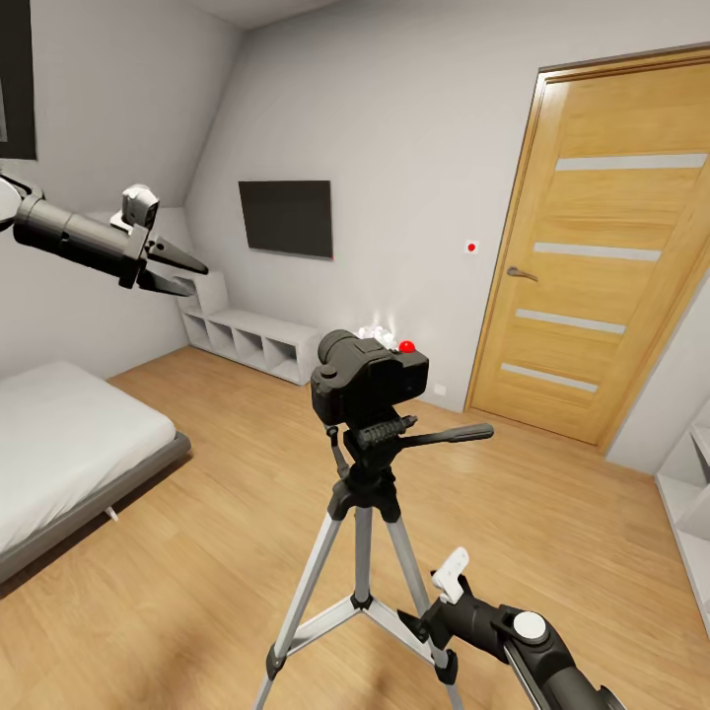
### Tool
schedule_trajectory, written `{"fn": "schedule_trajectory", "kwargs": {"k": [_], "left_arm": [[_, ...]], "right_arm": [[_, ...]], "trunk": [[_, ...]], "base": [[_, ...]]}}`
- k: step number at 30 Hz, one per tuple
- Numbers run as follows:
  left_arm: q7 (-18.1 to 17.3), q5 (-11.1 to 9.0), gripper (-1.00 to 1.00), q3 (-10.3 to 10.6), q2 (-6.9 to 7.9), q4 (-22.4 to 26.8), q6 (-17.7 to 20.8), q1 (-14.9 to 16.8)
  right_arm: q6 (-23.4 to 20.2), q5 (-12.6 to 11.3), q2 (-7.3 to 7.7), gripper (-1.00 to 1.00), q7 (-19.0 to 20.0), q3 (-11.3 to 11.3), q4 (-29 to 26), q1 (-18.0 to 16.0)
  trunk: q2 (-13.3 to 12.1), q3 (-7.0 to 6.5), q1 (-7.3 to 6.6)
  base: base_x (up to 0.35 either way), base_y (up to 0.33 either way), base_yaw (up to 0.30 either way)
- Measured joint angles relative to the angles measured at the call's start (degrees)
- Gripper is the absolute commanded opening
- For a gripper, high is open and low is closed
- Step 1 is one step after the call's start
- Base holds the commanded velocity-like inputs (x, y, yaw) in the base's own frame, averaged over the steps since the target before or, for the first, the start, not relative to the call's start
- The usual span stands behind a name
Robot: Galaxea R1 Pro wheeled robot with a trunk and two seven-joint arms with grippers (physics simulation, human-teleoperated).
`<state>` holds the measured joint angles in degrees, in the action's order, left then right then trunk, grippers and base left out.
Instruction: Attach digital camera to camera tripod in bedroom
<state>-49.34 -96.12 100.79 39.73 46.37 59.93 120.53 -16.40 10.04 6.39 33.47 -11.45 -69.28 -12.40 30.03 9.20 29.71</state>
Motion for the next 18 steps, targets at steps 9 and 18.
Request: {"fn": "schedule_trajectory", "kwargs": {"k": [9, 18], "left_arm": [[0.1, 0.0, 1.0, 0.0, 4.56, 0.3, -0.1, -3.8], [0.0, 0.0, 1.0, -0.1, 9.1, 0.6, -2.6, -9.3]], "right_arm": [[0.0, -0.1, 0.03, 1.0, 0.1, 0.3, -2.6, 0.1], [-0.1, -0.3, 0.49, 1.0, 0.2, 0.5, -6.6, 0.3]], "trunk": [[0.0, 0.0, 0.0], [0.0, 0.0, 0.0]], "base": [[0.0, 0.0, 0.0], [0.0, 0.0, 0.0]]}}
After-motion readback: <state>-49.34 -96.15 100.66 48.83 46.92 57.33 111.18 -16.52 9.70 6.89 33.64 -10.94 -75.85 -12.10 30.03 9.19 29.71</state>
